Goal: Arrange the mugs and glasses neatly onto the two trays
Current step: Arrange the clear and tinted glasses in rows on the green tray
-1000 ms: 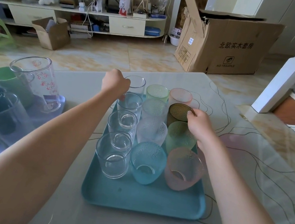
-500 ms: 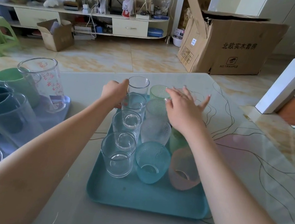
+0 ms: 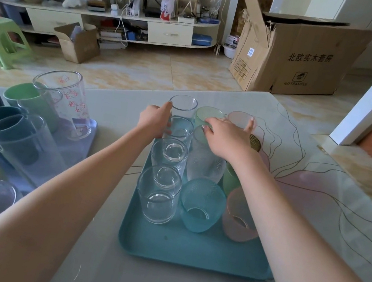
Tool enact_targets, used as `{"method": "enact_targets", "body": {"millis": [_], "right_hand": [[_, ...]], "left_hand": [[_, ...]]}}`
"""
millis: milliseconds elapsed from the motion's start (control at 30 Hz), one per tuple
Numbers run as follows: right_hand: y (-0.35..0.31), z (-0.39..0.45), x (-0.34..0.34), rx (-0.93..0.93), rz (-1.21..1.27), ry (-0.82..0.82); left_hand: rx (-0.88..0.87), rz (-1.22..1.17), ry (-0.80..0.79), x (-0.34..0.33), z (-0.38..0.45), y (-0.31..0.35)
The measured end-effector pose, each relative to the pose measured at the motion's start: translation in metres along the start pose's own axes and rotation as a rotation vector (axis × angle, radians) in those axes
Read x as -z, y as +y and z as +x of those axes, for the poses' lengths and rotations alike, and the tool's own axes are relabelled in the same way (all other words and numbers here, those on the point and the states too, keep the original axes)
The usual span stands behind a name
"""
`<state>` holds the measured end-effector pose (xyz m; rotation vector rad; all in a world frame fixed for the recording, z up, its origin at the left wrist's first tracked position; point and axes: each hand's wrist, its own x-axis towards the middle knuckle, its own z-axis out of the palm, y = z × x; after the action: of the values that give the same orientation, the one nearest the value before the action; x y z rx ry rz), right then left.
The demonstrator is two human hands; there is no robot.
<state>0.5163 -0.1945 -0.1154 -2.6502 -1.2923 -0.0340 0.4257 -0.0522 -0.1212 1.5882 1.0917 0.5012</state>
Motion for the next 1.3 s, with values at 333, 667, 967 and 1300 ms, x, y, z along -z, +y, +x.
{"method": "enact_targets", "body": {"millis": [333,667,967,1300], "right_hand": [[0.063,-0.023,0.020,-0.327,0.507,0.365],[0.098,-0.105,0.019,-0.573,0.383,-0.571],[0.091,-0.121,-0.006,-0.348,0.276,-0.431],[0.119,-0.074,-0.045,-0.339,0.429,-0.153]], "left_hand": [[-0.160,0.040,0.110,0.024,-0.015,-0.044],[-0.310,0.425,-0.056,0.037,-0.074,-0.118],[-0.357,0.521,0.014,0.038,-0.106,-0.132],[-0.269,0.554,0.199,0.009,-0.116,-0.119]]}}
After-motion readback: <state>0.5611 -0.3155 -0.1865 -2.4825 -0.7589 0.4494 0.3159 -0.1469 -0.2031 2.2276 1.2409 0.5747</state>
